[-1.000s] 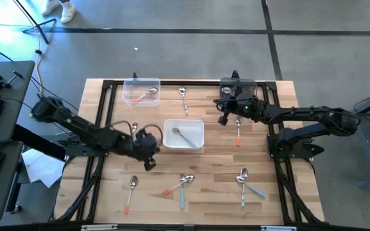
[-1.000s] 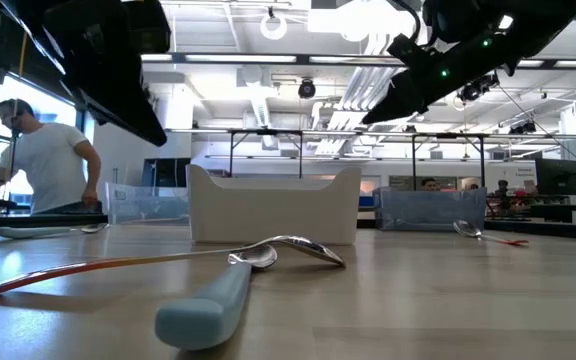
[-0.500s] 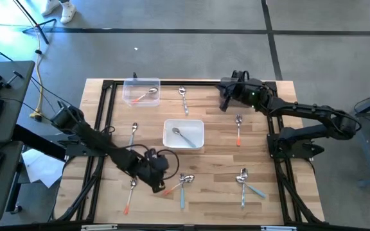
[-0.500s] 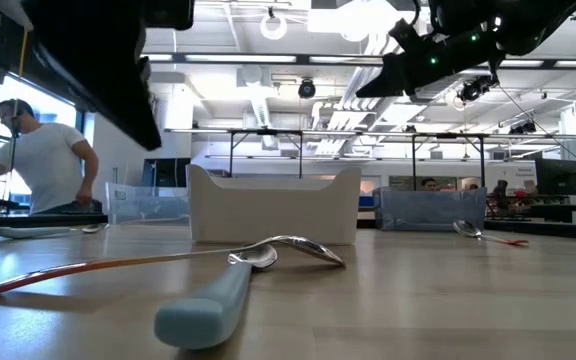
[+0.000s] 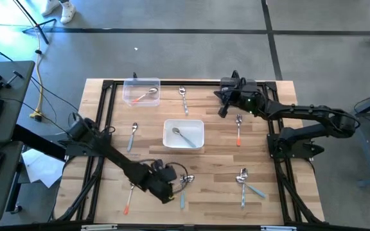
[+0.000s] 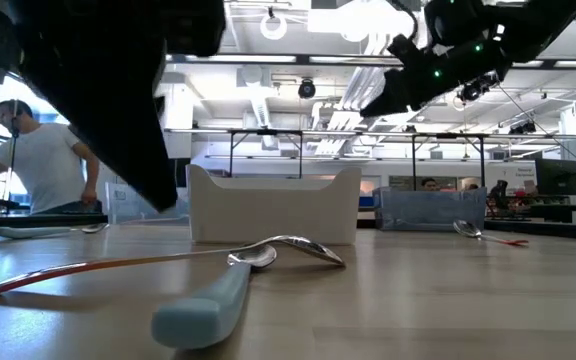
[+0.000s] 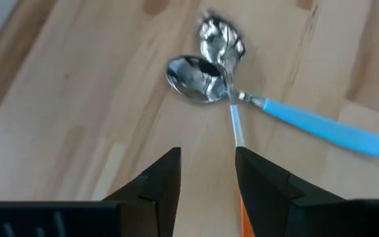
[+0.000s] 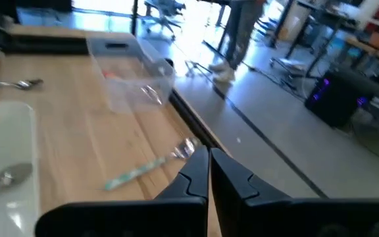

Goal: Sort silverware by color (type)
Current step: Put the orange spoon into the transparent bin

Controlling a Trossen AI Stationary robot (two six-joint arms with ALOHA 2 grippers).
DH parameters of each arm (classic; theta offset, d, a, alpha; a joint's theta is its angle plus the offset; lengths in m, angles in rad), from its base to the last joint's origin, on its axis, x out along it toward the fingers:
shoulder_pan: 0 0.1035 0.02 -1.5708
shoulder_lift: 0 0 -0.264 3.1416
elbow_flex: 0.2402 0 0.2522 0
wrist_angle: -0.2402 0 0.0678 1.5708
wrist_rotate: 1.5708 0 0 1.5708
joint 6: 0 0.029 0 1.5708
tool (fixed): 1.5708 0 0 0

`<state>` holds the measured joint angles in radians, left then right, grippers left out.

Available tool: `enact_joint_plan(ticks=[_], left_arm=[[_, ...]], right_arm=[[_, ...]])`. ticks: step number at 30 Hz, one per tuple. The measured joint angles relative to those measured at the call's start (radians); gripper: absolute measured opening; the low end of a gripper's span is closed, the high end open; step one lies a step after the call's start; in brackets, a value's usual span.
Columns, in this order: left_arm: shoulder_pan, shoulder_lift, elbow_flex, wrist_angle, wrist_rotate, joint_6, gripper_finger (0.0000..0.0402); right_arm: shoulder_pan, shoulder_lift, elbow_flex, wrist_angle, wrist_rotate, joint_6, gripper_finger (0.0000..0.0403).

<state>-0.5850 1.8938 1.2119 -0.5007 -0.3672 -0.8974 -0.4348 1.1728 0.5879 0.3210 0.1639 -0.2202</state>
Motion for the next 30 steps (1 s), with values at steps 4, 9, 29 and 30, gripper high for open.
enact_joint_plan(ticks=[4,9,29,30], left_arm=[[-0.007,0.086,0.088,-0.025,-0.008,0.013,0.0137],[-0.007,0.130,0.129,-0.027,-0.018,0.005,0.0137],[0.002,0.168,0.132,-0.088,0.049,-0.027,0.0034],[0.000,0.167,0.131,-0.089,0.046,-0.029,0.0020]], right_arm=[[0.020,0.000,-0.053,0.012,0.053,0.037,0.0000],[0.043,0.000,-0.100,0.047,0.088,0.054,0.0000],[0.049,-0.002,-0.102,0.118,0.092,-0.024,0.0000],[0.049,-0.002,-0.102,0.118,0.092,-0.026,0.0000]])
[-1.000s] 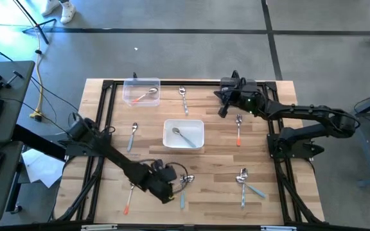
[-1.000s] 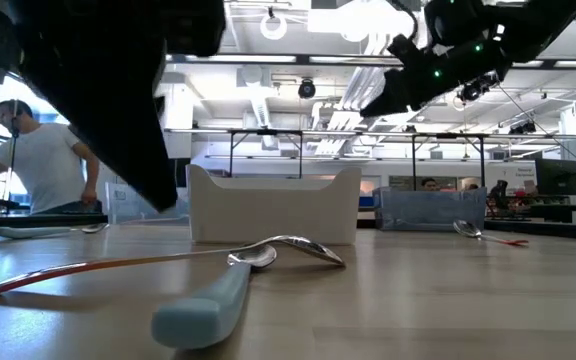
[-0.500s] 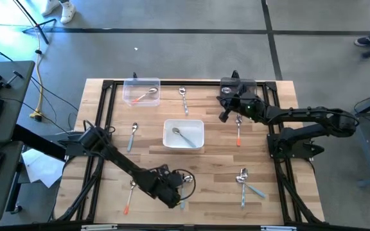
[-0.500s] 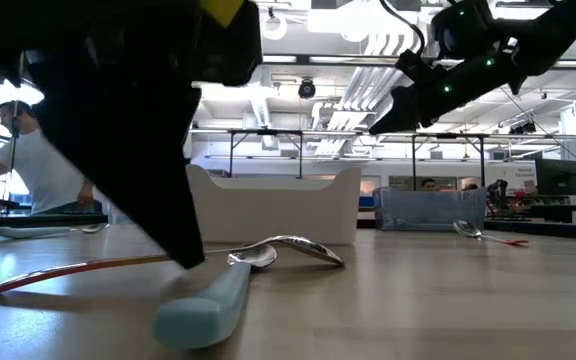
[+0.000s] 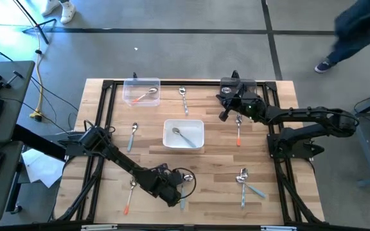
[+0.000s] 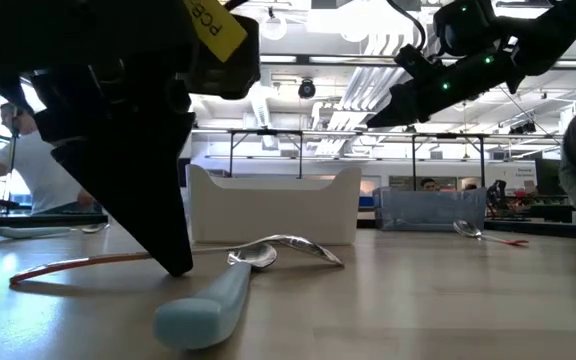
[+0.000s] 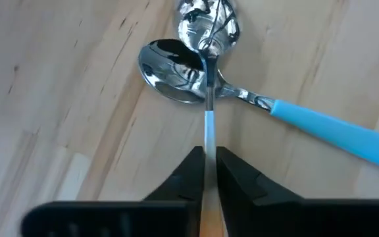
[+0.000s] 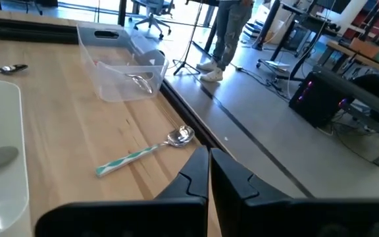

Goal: Sort silverware by color (type)
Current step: Put the orange spoon into the transparent bin

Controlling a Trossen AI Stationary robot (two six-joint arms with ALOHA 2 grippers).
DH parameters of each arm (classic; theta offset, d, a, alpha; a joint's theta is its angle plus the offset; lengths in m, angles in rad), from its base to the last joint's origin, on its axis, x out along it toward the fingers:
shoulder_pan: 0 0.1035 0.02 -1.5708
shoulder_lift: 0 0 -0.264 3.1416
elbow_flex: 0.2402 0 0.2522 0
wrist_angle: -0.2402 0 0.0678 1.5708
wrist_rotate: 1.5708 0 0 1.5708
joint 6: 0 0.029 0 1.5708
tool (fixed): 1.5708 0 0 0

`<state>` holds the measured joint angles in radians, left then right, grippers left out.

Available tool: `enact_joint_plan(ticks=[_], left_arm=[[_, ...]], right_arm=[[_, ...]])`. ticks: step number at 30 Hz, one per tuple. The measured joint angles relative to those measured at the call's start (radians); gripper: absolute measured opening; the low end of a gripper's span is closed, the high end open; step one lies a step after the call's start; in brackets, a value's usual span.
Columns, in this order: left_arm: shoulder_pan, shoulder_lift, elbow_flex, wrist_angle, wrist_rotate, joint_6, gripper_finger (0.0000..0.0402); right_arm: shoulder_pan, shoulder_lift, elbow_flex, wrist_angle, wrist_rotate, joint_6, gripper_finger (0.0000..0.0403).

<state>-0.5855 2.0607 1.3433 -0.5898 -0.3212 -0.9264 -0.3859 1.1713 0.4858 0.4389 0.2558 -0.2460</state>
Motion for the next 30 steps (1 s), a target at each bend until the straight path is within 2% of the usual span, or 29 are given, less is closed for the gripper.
enact_joint_plan(ticks=[6,9,14,19,24,30], left_arm=[[-0.004,-0.034,-0.006,-0.055,0.005,-0.006,0.0011],[-0.002,-0.082,-0.005,-0.080,-0.028,-0.006,0.0006],[0.021,-0.197,-0.005,-0.203,-0.099,-0.006,0.0006],[0.082,-0.343,-0.004,-0.410,-0.171,-0.014,0.0005],[0.228,-0.484,-0.004,-0.597,-0.249,0.096,0.0005],[0.550,-0.652,-0.053,-0.585,-0.248,0.448,0.0004]], right_arm=[[0.000,0.000,0.000,0.003,0.000,-0.030,0.0000],[0.000,0.000,0.000,0.003,0.000,-0.051,0.0000],[0.000,-0.001,0.001,0.015,0.000,-0.090,0.0000],[0.000,-0.002,0.001,0.041,0.000,-0.133,0.0000],[0.000,-0.002,0.001,0.085,-0.002,-0.189,0.0000],[-0.032,-0.003,0.040,0.082,-0.048,-0.216,0.0000]])
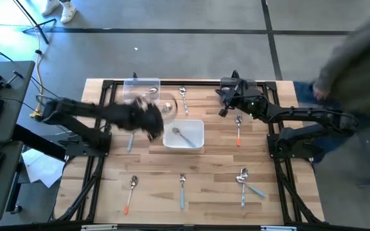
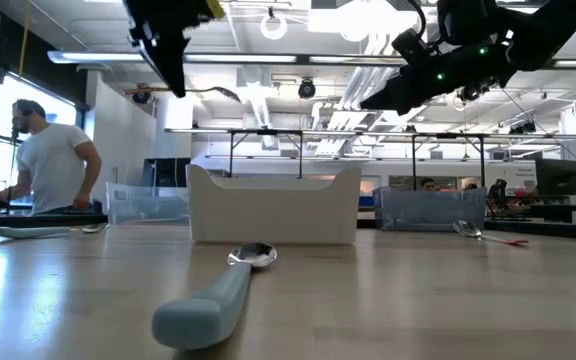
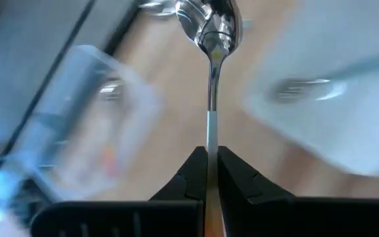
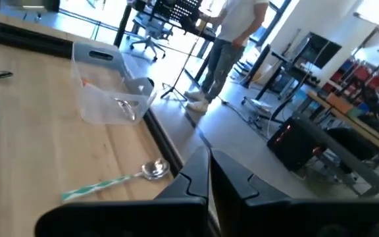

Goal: Sort silverware by color (type)
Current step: Put the orange spoon into the transparent bin

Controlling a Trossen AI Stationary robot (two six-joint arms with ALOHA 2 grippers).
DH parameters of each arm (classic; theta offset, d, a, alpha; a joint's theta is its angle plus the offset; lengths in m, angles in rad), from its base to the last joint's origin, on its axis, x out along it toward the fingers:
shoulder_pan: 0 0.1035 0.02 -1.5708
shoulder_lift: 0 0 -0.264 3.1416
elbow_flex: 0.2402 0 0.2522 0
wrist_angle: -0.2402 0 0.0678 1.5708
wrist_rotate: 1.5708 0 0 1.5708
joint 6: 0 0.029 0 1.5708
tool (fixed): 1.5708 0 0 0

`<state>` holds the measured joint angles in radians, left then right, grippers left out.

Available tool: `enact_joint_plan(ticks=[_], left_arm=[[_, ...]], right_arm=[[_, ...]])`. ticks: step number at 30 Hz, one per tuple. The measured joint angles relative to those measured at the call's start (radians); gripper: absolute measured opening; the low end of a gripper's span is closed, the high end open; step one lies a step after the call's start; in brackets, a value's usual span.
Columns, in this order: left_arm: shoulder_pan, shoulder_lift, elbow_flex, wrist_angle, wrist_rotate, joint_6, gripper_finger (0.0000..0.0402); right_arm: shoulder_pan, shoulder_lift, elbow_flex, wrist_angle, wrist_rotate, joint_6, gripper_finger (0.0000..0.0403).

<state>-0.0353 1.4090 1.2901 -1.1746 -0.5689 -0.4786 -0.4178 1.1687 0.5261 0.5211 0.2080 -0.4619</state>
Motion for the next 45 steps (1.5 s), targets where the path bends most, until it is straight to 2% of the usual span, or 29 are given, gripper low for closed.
enact_joint_plan(ticks=[4,10,15,17,24,35,45], left_arm=[[0.242,-0.103,-0.030,0.017,0.066,0.268,0.0004],[0.571,-0.213,-0.138,0.123,0.265,0.556,0.0004],[0.757,-0.219,-0.250,0.285,0.421,0.759,0.0003],[0.808,-0.200,-0.275,0.348,0.451,0.823,0.0003],[0.915,-0.106,-0.297,0.500,0.561,1.009,0.0002],[0.980,0.077,-0.297,0.528,0.560,1.081,0.0002],[0.992,0.136,-0.297,0.528,0.536,1.109,0.0001]], right_arm=[[-0.033,0.000,0.049,-0.001,-0.035,-0.062,0.0000],[-0.069,0.000,0.119,-0.029,-0.045,-0.085,0.0000],[-0.073,0.000,0.121,-0.024,-0.092,-0.072,0.0000],[-0.073,0.000,0.121,-0.042,-0.095,-0.064,0.0000],[-0.069,0.000,0.121,-0.101,-0.097,-0.040,0.0000],[-0.064,0.000,0.121,-0.139,-0.101,-0.060,0.0000],[-0.064,0.000,0.121,-0.147,-0.101,-0.062,0.0000]])
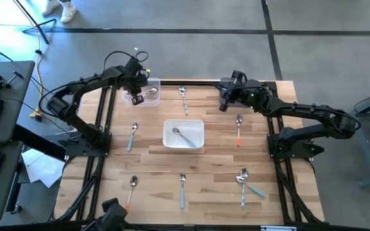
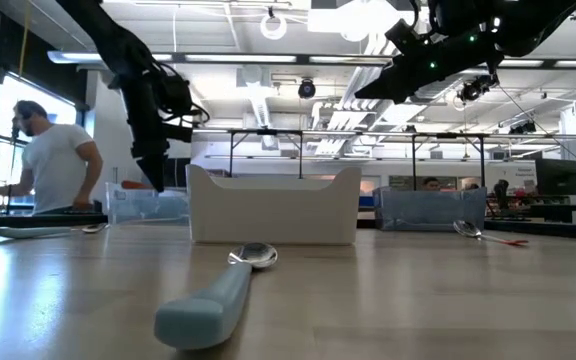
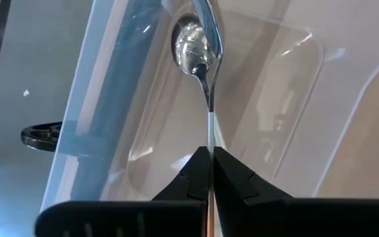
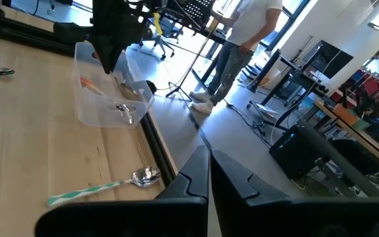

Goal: Sort silverware by color (type)
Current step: Put the orange spoon into the transparent bin

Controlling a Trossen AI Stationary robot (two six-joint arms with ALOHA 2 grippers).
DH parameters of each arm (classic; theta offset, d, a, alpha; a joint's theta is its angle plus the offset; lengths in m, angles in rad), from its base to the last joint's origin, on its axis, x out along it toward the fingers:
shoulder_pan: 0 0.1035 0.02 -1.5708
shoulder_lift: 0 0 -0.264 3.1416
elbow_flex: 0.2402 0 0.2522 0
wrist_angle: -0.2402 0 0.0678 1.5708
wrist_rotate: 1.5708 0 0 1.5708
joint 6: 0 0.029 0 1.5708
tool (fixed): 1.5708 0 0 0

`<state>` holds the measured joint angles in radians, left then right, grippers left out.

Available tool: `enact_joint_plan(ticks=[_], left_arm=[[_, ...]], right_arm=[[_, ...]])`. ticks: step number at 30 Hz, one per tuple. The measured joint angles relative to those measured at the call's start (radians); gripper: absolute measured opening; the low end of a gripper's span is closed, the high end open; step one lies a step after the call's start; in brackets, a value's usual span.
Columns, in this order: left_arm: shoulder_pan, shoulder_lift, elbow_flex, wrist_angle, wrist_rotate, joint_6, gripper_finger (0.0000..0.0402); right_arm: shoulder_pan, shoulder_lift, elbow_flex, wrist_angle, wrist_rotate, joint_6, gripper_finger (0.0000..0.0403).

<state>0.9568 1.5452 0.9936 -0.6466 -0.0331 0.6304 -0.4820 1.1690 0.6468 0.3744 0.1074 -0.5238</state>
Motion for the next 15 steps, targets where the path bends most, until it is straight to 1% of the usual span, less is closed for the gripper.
enact_joint_plan(ticks=[12,15], left_arm=[[0.000,0.017,0.000,0.023,0.003,-0.010,0.0001],[0.000,0.017,0.000,0.022,0.027,-0.016,0.0001]], right_arm=[[-0.003,0.000,-0.001,-0.071,-0.003,0.007,0.0000],[-0.003,0.000,-0.001,-0.074,-0.003,-0.002,0.0000]])
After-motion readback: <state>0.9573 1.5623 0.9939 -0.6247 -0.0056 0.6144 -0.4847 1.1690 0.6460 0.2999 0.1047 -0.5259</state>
